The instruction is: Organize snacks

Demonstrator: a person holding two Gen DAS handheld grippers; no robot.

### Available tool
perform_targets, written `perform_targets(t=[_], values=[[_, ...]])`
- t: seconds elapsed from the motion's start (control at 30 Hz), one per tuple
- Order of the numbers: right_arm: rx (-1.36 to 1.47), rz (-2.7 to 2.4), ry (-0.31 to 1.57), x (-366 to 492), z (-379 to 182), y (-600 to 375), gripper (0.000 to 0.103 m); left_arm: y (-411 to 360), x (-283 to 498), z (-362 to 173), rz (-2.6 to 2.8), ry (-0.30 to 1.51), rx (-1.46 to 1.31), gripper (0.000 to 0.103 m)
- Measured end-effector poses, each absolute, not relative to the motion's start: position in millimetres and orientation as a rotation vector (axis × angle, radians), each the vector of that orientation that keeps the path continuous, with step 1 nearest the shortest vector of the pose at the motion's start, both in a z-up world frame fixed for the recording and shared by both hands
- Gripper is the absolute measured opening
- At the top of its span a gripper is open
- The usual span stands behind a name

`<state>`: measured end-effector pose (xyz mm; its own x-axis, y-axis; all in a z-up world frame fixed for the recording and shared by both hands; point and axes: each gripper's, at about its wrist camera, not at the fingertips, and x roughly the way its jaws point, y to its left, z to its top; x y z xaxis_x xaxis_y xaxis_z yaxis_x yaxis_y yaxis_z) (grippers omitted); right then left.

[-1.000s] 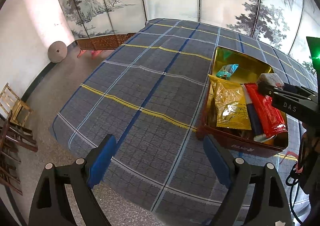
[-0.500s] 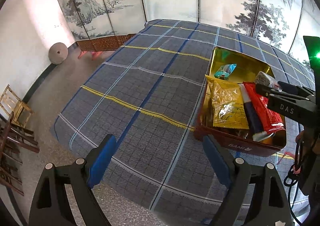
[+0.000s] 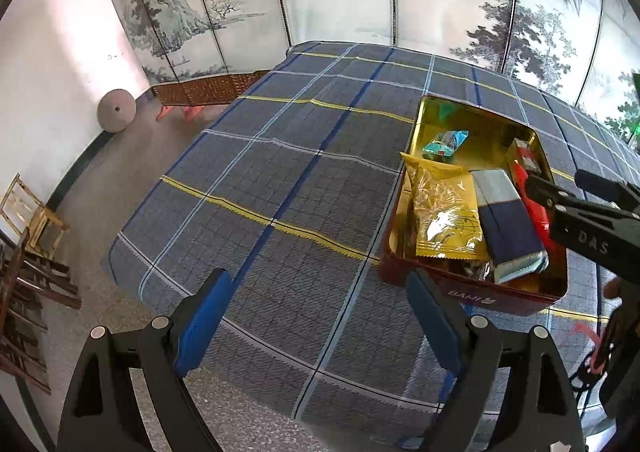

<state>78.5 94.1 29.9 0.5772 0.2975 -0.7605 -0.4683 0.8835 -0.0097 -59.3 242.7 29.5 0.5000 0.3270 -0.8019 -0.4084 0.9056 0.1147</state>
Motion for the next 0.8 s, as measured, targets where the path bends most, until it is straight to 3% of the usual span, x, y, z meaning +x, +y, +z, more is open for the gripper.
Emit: perform_targets(t=[0.8], values=[[-0.18, 0.391, 0.913, 42, 36, 50, 0.083, 218, -48, 31, 0.402, 0.953, -0.07, 0.087]])
